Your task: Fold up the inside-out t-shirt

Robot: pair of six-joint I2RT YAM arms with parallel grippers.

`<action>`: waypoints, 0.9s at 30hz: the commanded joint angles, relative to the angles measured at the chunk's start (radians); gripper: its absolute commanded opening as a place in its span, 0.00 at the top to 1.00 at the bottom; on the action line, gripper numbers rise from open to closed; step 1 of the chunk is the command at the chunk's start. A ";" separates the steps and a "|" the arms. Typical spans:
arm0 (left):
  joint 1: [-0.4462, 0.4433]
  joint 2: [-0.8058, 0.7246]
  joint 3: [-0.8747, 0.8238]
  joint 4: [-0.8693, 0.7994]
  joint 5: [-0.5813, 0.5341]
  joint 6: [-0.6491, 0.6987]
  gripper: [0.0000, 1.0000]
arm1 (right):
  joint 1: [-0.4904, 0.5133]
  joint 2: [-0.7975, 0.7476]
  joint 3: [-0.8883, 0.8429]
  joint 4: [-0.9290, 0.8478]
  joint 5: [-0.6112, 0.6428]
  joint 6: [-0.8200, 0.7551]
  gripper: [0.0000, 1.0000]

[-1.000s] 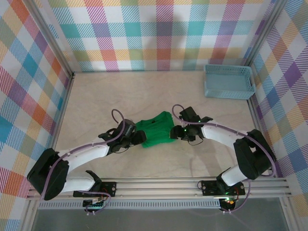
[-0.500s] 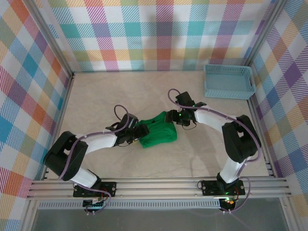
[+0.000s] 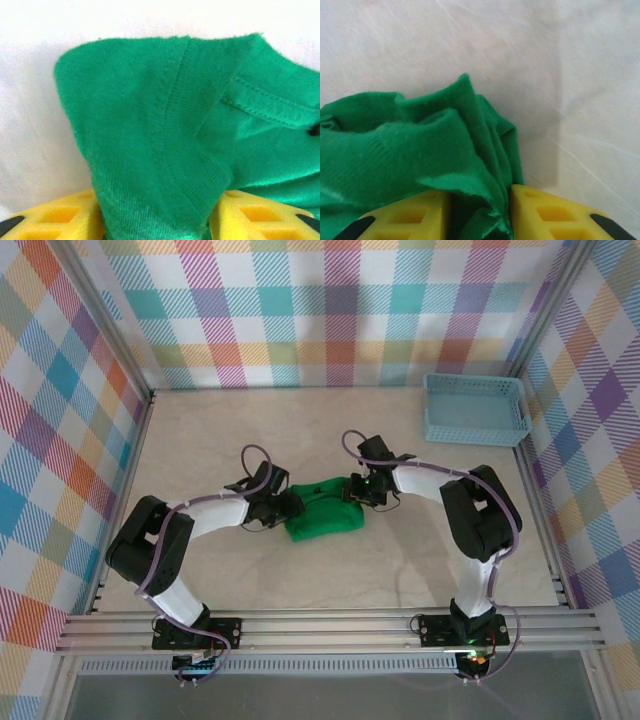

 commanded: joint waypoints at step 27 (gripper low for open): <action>-0.252 0.302 0.590 -0.642 -0.381 0.126 0.00 | -0.029 -0.718 -0.322 -0.228 0.214 -0.032 0.13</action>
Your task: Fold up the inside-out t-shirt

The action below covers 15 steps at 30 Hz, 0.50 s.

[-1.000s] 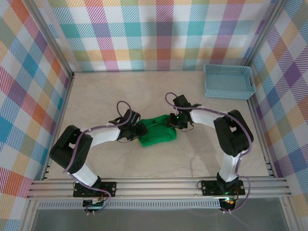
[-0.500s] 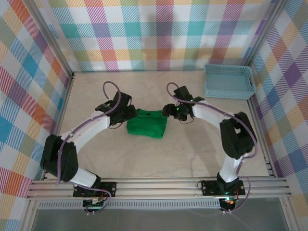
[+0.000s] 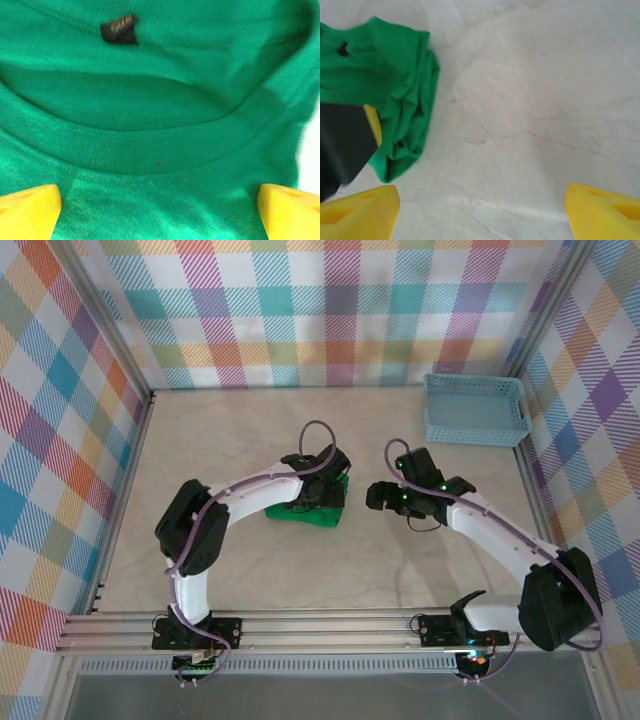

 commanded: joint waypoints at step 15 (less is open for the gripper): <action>0.483 0.298 0.405 -0.207 -0.079 0.470 0.01 | 0.000 -0.313 -0.013 -0.153 0.152 0.015 0.09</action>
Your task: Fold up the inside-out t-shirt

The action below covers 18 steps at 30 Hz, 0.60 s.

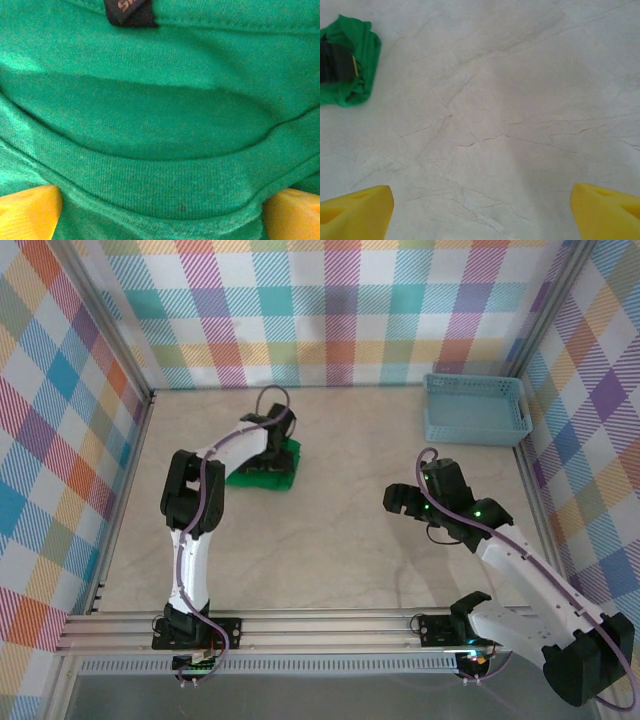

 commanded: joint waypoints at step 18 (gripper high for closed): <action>0.320 0.347 0.673 -0.373 -0.273 0.136 0.00 | -0.004 -0.044 0.070 -0.160 0.104 0.008 0.06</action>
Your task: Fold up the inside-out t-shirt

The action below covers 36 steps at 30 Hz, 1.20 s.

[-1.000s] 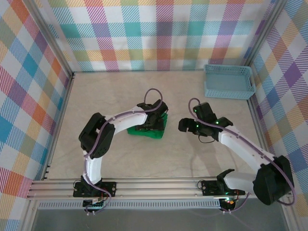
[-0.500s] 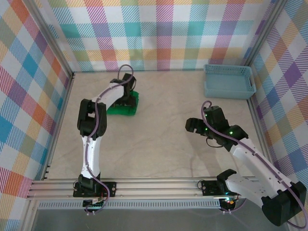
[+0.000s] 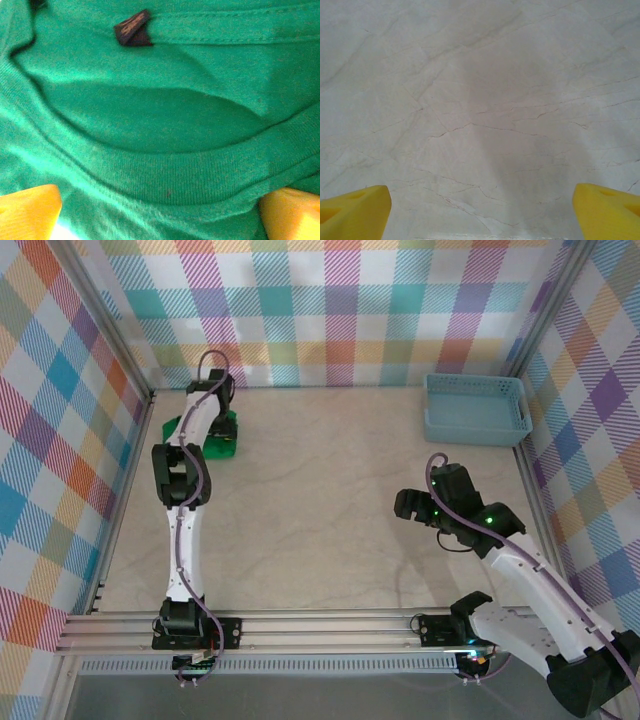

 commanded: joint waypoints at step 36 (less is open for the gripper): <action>-0.077 -1.089 -1.916 1.752 0.259 0.155 0.00 | -0.420 0.501 -0.411 1.391 -0.100 -0.569 0.00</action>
